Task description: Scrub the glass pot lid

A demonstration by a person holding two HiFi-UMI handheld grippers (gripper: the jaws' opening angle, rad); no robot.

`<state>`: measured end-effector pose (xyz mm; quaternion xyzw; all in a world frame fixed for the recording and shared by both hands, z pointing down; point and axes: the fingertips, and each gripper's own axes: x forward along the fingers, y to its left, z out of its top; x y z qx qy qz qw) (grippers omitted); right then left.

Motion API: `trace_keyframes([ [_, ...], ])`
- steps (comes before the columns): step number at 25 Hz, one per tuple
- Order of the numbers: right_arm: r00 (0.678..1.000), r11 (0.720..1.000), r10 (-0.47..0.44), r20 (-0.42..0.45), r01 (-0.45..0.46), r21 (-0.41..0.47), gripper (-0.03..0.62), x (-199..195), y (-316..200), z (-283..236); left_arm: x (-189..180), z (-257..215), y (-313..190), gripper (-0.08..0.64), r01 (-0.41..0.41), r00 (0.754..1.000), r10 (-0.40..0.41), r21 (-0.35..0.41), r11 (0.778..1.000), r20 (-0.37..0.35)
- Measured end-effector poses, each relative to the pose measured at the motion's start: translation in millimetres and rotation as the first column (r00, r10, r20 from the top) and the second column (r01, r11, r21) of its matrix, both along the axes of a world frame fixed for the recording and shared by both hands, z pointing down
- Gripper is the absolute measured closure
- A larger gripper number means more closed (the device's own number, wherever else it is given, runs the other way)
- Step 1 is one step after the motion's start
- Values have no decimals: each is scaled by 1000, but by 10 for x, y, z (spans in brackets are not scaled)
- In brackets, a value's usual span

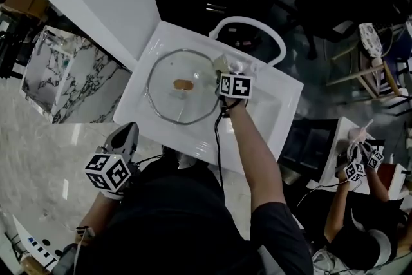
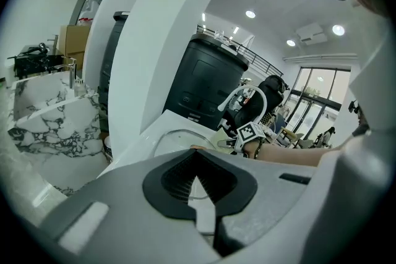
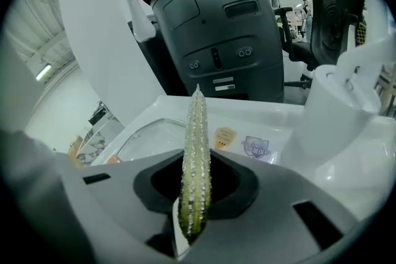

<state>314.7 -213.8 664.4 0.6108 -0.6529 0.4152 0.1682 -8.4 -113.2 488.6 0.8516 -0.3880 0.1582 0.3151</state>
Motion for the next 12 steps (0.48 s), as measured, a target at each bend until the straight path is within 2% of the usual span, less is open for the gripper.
trace_keyframes([
  [2,999,999,2,54,-5,52,526,-123,21,-122,0,-7,2,560,3,1000,-3,-1,1000,-8],
  [6,985,991,-66,159,47,122,526,-618,123,-286,-53,2,19,560,23,999,-24,-11,1000,-26],
  [8,979,991,-75,187,52,127,526,-789,215,-276,-86,-12,37,560,37,999,-37,-3,999,-28],
  [12,965,995,-27,260,0,102,526,-1008,417,-130,-221,-25,74,560,67,998,-67,22,998,-12],
])
